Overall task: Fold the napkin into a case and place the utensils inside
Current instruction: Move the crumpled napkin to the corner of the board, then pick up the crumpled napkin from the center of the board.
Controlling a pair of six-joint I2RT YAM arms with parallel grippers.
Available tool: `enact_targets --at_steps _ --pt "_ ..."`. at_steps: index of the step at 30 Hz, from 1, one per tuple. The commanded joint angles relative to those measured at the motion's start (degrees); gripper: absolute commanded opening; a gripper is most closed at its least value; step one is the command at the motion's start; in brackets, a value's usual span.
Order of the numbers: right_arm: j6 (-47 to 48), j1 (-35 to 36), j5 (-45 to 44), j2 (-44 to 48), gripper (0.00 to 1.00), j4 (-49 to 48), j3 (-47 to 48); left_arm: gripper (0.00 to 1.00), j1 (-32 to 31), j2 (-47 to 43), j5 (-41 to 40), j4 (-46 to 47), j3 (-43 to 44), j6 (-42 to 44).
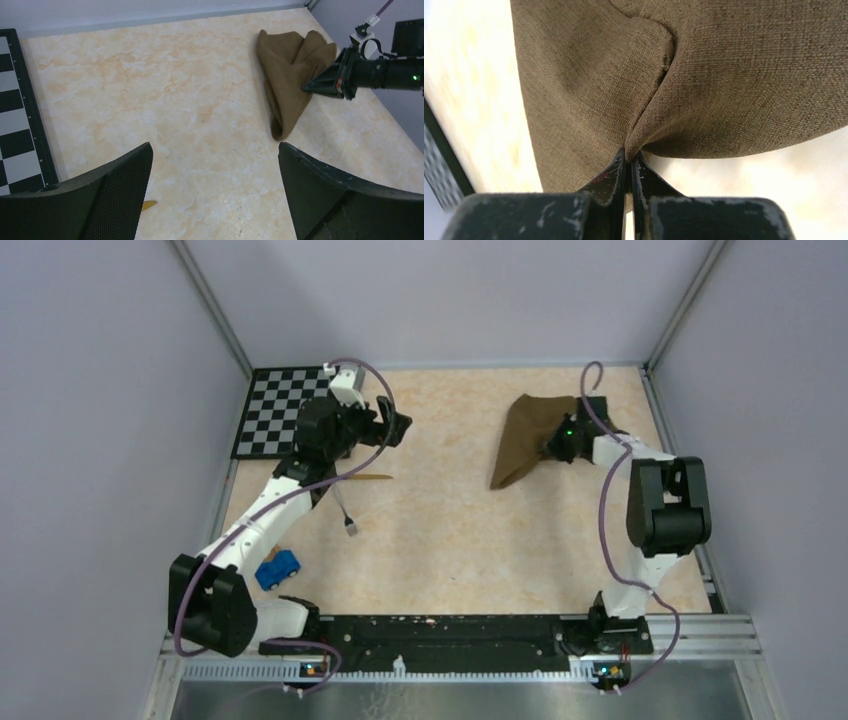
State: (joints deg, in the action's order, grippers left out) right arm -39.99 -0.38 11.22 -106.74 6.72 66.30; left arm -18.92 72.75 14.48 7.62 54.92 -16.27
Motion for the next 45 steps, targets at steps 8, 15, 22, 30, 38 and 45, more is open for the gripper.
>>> enact_targets --at_steps 8,15,22,30,38,45 --pt "7.4 25.9 10.2 31.1 0.13 2.0 -28.5 0.99 -0.1 9.4 7.9 -4.8 6.6 -10.8" --pt "12.2 27.3 2.6 41.7 0.56 9.5 -28.7 0.99 -0.2 13.4 11.7 -6.0 7.6 -13.6" --pt "10.0 21.3 -1.3 34.6 0.54 12.6 -19.9 0.99 -2.8 16.3 17.1 -7.0 9.8 -12.2" --pt "12.0 15.0 3.8 26.7 0.54 3.6 -17.8 0.95 -17.3 20.4 10.7 -12.3 12.4 -5.8" --pt "12.4 10.8 12.6 14.1 0.36 -2.4 -11.7 0.72 -28.1 27.1 -1.9 -14.2 15.9 -6.9" --pt "10.4 8.0 22.8 9.4 0.33 -13.2 -14.3 0.55 -32.3 34.5 -7.0 -18.2 21.1 -12.2"
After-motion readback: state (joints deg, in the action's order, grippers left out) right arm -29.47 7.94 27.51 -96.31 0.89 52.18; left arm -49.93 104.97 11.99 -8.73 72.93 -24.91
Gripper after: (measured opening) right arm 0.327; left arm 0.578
